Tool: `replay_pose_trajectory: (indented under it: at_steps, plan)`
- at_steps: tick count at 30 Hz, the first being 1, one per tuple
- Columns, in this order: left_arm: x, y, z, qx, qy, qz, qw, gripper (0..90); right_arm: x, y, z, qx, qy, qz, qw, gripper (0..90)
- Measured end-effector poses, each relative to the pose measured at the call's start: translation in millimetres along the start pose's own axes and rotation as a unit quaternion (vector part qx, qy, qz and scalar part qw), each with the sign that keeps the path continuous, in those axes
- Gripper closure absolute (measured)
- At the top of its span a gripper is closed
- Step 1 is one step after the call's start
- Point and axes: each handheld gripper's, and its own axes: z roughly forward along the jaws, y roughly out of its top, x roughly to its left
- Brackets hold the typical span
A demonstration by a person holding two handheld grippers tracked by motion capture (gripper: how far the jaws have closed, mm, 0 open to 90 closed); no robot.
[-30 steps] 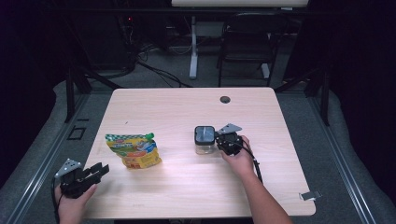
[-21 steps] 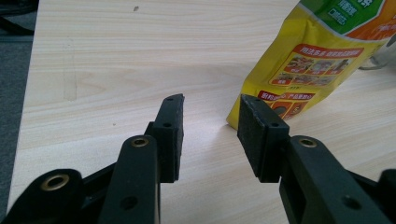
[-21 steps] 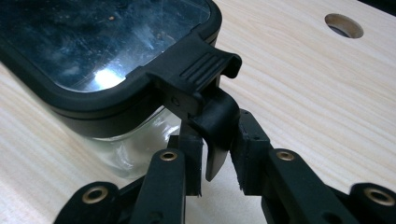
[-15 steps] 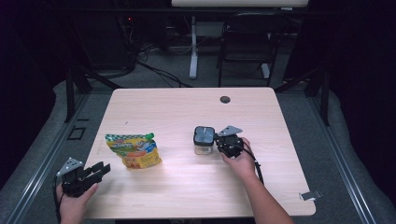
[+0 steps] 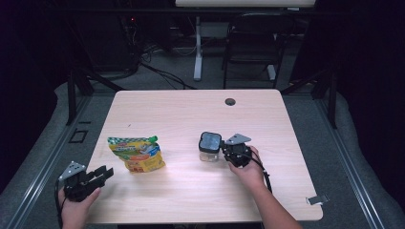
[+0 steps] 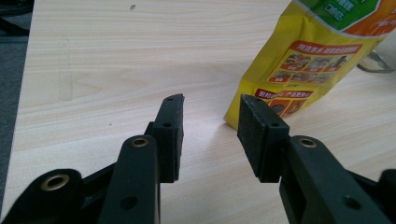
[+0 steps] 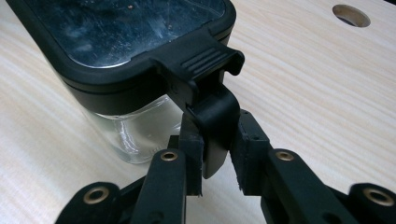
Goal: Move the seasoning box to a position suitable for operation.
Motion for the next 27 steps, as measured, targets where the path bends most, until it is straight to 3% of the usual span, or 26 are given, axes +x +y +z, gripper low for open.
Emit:
replay_pose_trajectory:
  at_steps: [6, 15, 21, 27]
  plan:
    - [-3.0, 0.8, 0.0, -0.003, -0.004, 0.006, 1.0000, 61.4, 3.8, -6.7, -11.0, 0.002, 0.008, 0.003, 1.0000, 75.7]
    - [-7.6, 1.9, -0.2, -0.001, -0.012, 0.012, 0.9999, 63.5, 18.7, -24.3, -41.1, 0.004, 0.023, -0.010, 0.9997, 76.0]
    - [-20.6, 6.3, -0.6, 0.008, -0.021, 0.025, 0.9994, 65.0, 32.7, -36.5, -55.6, 0.009, 0.038, -0.026, 0.9989, 75.5]
    - [-32.2, 11.2, -2.4, 0.006, -0.024, 0.046, 0.9987, 65.0, 39.0, -41.5, -61.8, 0.015, 0.048, -0.024, 0.9984, 74.9]
